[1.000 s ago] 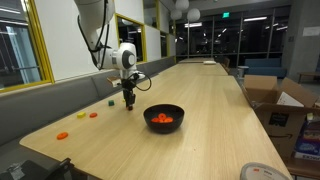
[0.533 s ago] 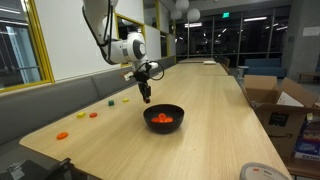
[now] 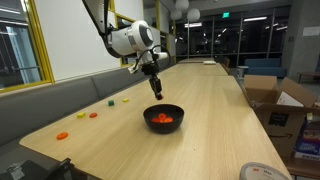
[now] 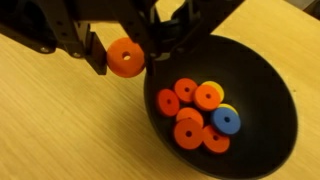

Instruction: Pick up some of the orange objects from the table and put them in the bowl

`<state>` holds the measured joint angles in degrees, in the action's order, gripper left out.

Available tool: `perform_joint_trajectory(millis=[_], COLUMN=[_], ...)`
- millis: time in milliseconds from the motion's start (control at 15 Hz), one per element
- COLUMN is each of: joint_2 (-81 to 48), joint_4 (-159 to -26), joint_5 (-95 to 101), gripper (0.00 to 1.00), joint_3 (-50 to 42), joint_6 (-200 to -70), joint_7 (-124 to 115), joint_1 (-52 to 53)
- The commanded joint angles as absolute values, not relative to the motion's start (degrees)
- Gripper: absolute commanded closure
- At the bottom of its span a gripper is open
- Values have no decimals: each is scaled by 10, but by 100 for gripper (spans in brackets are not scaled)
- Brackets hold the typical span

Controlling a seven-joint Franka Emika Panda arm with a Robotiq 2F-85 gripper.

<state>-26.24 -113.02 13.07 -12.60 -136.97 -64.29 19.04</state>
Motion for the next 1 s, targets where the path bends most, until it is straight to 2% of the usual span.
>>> perform_joint_trajectory(millis=[0, 400, 467, 533, 800, 933], joint_2=[-208, -179, -176, -174, -142, -97], joint_4=[-1171, -1188, -1192, -1194, -1229, -1267], joint_5=[190, 199, 192, 189, 176, 177], gripper=[82, 82, 32, 32, 2, 0], joint_3=[-125, -86, -79, -73, -56, -50], joint_6=[-1322, -1242, -1242, -1241, -1268, -1272], joint_7=[-709, -715, -712, -707, -668, -624], joint_1=[187, 151, 143, 136, 101, 85])
